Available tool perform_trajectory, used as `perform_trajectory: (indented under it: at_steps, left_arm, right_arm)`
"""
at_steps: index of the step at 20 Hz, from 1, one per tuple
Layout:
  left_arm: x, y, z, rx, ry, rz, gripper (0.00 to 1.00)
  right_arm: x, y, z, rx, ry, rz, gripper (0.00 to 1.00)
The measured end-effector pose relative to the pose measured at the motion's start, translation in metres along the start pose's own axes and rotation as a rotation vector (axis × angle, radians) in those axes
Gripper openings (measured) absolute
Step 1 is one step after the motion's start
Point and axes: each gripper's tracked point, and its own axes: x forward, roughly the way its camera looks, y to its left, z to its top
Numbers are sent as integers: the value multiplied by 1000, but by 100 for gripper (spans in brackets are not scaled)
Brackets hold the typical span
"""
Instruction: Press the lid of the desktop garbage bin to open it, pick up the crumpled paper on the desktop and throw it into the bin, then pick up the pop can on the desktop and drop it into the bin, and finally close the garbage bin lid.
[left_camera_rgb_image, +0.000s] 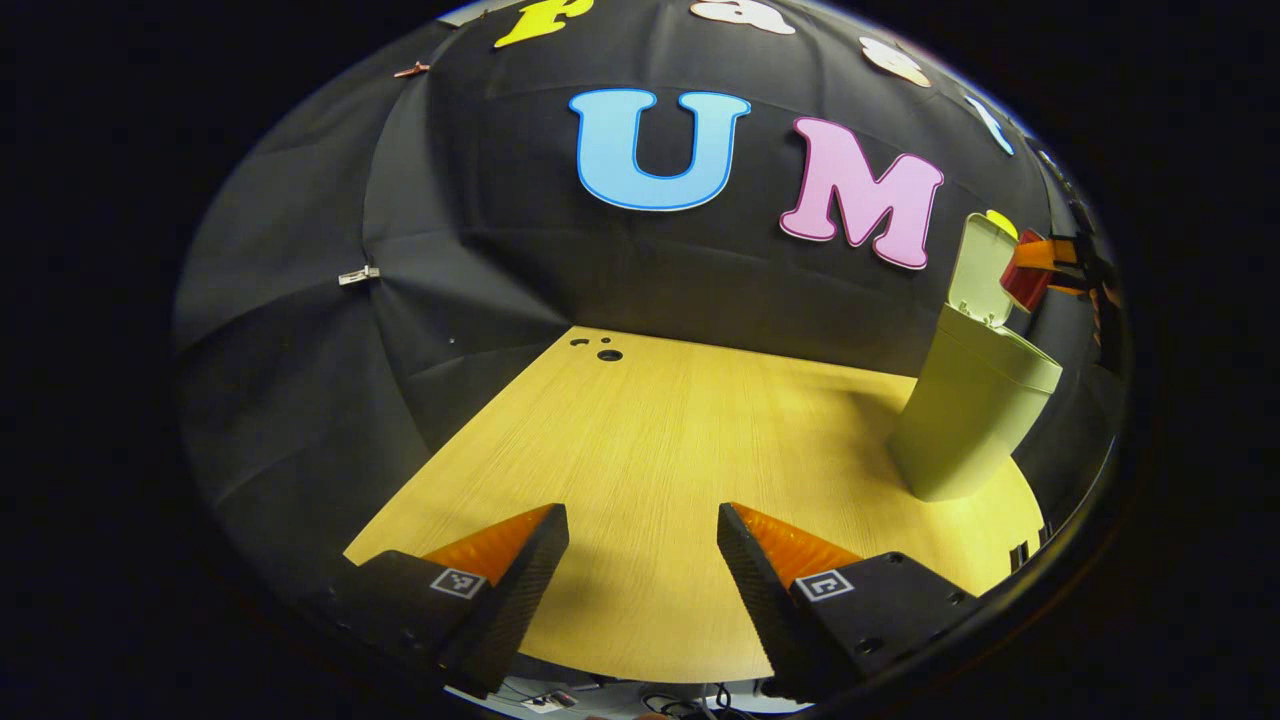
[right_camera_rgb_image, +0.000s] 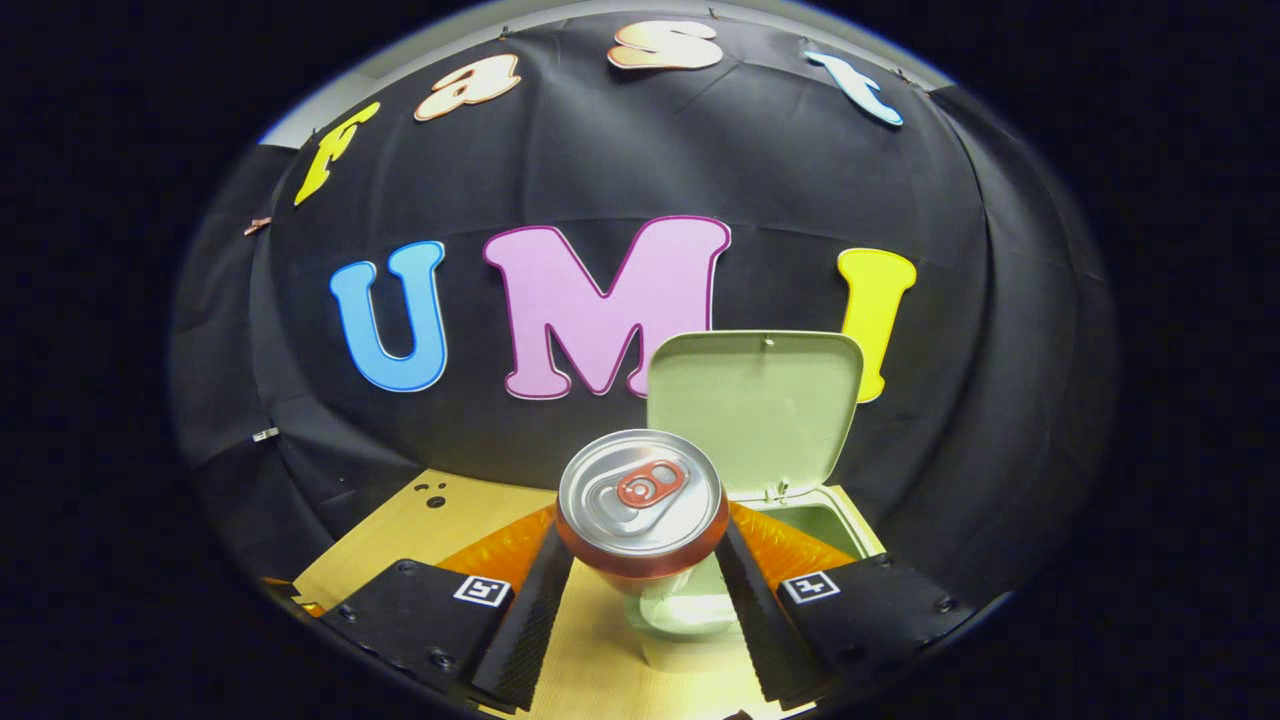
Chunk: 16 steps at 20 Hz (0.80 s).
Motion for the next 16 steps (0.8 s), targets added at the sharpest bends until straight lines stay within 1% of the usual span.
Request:
perform_trajectory:
  at_steps: [3,6,8,12,16]
  left_arm:
    - [7,-18,3,-25,2,33,96]
    - [17,-45,3,-81,22,28,96]
    - [23,-61,0,-94,36,32,96]
    - [26,-94,-2,-95,51,51,96]
    - [25,-119,-8,-117,70,86,96]
  right_arm:
    - [12,-24,-7,-18,14,-6,83]
    - [25,-43,-19,-30,33,-3,83]
    - [33,-56,-33,-31,59,1,83]
    - [54,-65,-60,-25,111,38,83]
    - [73,-63,-75,-16,120,96,83]
